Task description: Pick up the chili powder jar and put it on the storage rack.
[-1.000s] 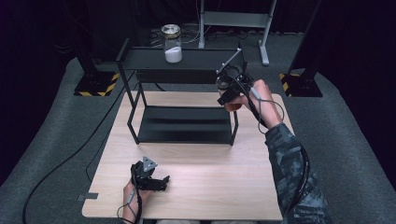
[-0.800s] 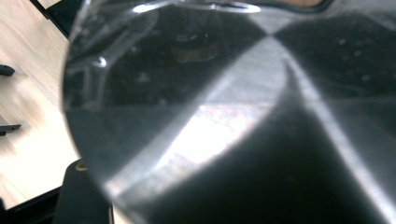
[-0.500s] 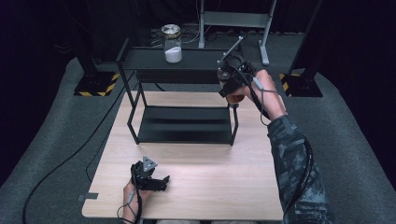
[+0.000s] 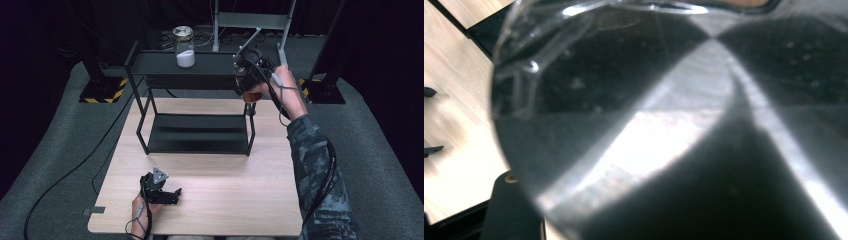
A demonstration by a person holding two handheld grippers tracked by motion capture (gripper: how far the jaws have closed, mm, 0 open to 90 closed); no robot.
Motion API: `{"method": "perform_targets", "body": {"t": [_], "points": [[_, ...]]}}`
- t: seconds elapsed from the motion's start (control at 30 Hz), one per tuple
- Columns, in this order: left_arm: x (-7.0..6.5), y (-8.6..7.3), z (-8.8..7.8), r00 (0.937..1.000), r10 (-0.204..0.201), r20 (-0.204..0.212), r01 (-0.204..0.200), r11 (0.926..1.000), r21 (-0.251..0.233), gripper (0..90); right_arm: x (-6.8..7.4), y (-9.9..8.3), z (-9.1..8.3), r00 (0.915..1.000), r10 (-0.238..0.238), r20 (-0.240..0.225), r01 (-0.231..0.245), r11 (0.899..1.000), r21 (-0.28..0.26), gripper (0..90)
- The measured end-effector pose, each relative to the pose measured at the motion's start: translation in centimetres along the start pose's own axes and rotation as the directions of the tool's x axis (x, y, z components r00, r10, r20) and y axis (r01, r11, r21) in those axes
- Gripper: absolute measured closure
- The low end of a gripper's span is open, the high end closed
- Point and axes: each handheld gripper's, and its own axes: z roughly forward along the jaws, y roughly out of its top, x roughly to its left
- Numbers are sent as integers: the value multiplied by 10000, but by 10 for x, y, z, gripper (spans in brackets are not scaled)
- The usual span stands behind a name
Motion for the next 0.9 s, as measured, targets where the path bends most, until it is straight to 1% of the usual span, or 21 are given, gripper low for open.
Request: {"method": "perform_targets", "body": {"t": [0.3,0.53,0.77,0.9], "points": [[1,0,0,10000,-24,29,24,10000,20,0,-3,8,-6,9998,92,177,-89,9999,-145,305],[1,0,0,10000,-25,36,25,10000,21,1,-3,14,-11,9993,157,348,-143,9991,-393,305],[1,0,0,10000,-26,38,26,10000,21,1,-2,12,-14,9974,437,576,-379,9944,-987,306],[1,0,0,10000,-29,32,29,10000,19,1,-1,8,-16,9949,691,739,-581,9882,-1414,306]]}}
